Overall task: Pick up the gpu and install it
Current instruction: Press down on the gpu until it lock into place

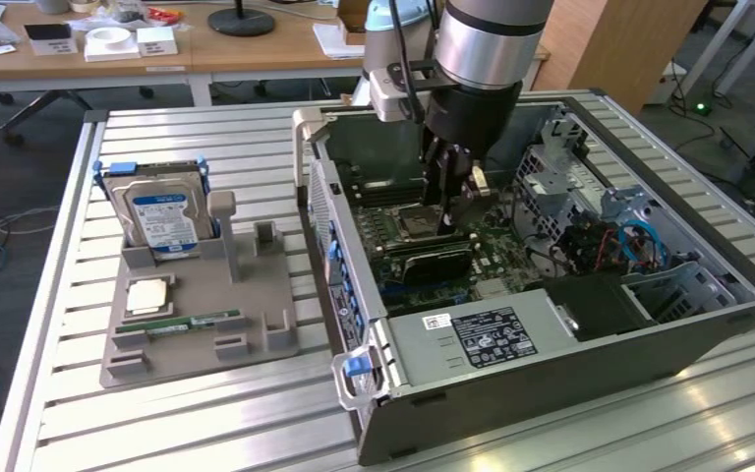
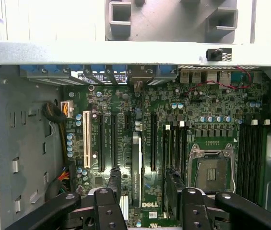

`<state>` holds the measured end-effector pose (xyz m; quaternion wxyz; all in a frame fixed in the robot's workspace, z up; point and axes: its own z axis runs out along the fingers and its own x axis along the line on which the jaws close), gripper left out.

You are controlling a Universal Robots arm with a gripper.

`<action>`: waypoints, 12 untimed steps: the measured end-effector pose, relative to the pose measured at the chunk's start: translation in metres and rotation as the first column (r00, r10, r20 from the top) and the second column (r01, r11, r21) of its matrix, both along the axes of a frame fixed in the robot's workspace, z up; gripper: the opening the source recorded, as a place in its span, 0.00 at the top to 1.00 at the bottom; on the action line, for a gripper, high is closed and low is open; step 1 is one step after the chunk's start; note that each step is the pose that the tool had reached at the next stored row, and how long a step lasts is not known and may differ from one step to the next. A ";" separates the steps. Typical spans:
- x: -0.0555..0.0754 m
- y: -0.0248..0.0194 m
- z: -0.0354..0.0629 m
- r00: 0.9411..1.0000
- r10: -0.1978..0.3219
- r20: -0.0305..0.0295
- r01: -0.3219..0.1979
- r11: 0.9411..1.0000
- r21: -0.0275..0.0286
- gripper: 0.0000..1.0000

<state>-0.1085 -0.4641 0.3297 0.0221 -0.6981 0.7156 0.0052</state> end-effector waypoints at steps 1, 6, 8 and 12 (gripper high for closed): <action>0.000 0.0000 0.0000 1.000 0.000 0.000 0.000 1.000 0.000 0.56; 0.000 0.0000 0.0000 1.000 0.000 0.000 0.000 1.000 0.000 0.89; 0.000 0.0000 0.0000 1.000 0.000 0.000 0.000 1.000 0.000 0.89; 0.000 0.0000 -0.0023 1.000 0.000 0.000 0.000 1.000 0.000 0.89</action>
